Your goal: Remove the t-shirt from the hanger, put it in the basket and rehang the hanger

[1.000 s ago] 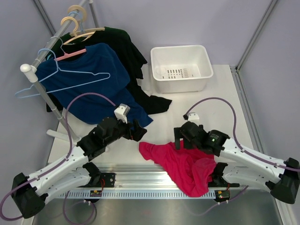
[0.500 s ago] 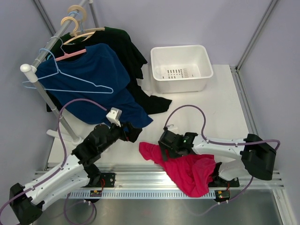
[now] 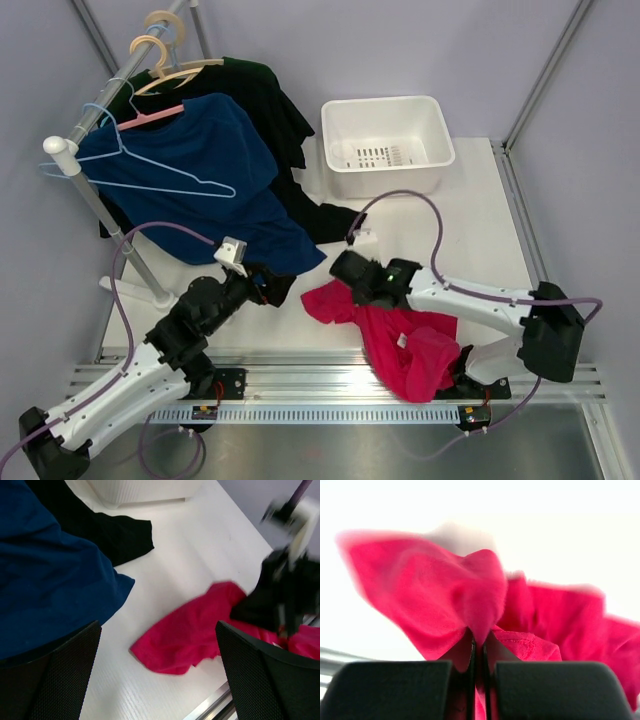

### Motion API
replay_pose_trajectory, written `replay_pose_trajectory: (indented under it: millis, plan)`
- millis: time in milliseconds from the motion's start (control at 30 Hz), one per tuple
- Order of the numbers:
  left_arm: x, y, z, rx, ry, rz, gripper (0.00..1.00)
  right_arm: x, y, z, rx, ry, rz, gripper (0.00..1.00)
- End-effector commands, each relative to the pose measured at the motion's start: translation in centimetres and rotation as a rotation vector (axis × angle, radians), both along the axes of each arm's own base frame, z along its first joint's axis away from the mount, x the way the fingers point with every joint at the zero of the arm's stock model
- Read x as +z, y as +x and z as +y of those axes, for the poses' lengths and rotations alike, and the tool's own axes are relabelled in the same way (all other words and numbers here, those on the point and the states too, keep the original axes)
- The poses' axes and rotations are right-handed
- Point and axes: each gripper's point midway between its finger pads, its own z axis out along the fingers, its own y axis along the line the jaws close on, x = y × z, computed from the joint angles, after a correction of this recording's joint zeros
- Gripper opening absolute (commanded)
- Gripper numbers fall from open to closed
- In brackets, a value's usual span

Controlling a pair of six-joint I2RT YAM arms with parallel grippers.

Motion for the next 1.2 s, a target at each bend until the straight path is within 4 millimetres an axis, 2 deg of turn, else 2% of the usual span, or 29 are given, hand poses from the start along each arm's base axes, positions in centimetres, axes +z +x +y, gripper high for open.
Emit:
replay_pose_trajectory:
  millis: [0,33,67,133,167,233,267,300,367,433,467,533,567,600,633,667,733,800,833,900,1033,1167]
  plan:
    - [2.8,0.1,-0.4,-0.006,-0.108,-0.087,0.99,13.5,7.5,-0.1,-0.121,0.149,-0.377,0.00]
    - [2.3,-0.2,-0.6,-0.022,-0.115,-0.085,0.99,15.5,9.2,-1.0,-0.157,0.164,-0.430,0.00]
    - [2.7,-0.5,-0.8,-0.044,-0.134,-0.095,0.99,19.7,10.7,-0.6,-0.177,0.230,-0.507,0.00]
    - [2.6,-0.7,-1.0,-0.058,-0.140,-0.088,0.99,24.0,12.9,-1.9,-0.185,0.206,-0.614,0.00]
    - [2.4,-0.9,-1.3,-0.073,-0.139,-0.078,0.99,28.1,13.9,-2.0,-0.185,0.228,-0.696,0.00]
    - [2.3,-1.2,-1.7,-0.098,-0.148,-0.068,0.99,31.7,15.7,-2.1,-0.184,0.238,-0.763,0.00]
    - [2.6,-1.4,-1.9,-0.114,-0.162,-0.073,0.99,36.0,15.8,-2.6,-0.188,0.263,-0.842,0.00]
    - [2.7,-1.5,-2.1,-0.127,-0.168,-0.075,0.99,37.8,16.1,-2.9,-0.191,0.259,-0.884,0.00]
    - [2.8,-2.0,-2.5,-0.156,-0.180,-0.070,0.99,42.8,17.1,-3.2,-0.214,0.308,-1.030,0.00]
    - [2.7,-2.2,-2.7,-0.171,-0.188,-0.062,0.99,45.8,18.1,-4.2,-0.229,0.301,-1.118,0.00]
    - [2.6,-2.3,-2.8,-0.178,-0.191,-0.057,0.99,48.0,19.6,-5.5,-0.266,0.329,-1.158,0.00]
    - [2.4,-2.5,-2.9,-0.188,-0.191,-0.050,0.99,49.6,21.4,-6.6,-0.286,0.347,-1.175,0.00]
    - [2.4,-2.5,-3.0,-0.191,-0.194,-0.049,0.99,51.5,22.7,-7.0,-0.301,0.366,-1.213,0.00]
    - [2.2,-2.5,-3.0,-0.187,-0.195,-0.044,0.99,52.6,23.8,-8.4,-0.319,0.362,-1.243,0.00]
    - [2.2,-2.5,-3.1,-0.195,-0.202,-0.043,0.99,51.5,26.3,-7.7,-0.315,0.339,-1.232,0.00]
    - [2.3,-2.6,-3.2,-0.200,-0.211,-0.039,0.99,54.8,25.6,-9.0,-0.334,0.381,-1.310,0.00]
    - [2.1,-3.0,-3.6,-0.226,-0.223,-0.034,0.99,56.6,27.1,-10.1,-0.329,0.395,-1.397,0.00]
    - [2.5,-3.2,-3.9,-0.247,-0.238,-0.032,0.99,56.2,29.4,-10.3,-0.318,0.382,-1.435,0.00]
    - [2.3,-3.4,-4.2,-0.264,-0.235,-0.024,0.99,55.2,30.8,-9.9,-0.321,0.394,-1.435,0.00]
    - [2.4,-3.5,-4.3,-0.272,-0.232,-0.024,0.99,53.8,32.3,-10.3,-0.334,0.388,-1.439,0.00]
    - [1.9,-3.5,-4.4,-0.272,-0.248,-0.010,0.99,50.1,36.9,-11.6,-0.349,0.357,-1.426,0.00]
    - [1.8,-3.4,-4.4,-0.263,-0.257,-0.002,0.99,47.6,40.0,-12.1,-0.330,0.397,-1.384,0.00]
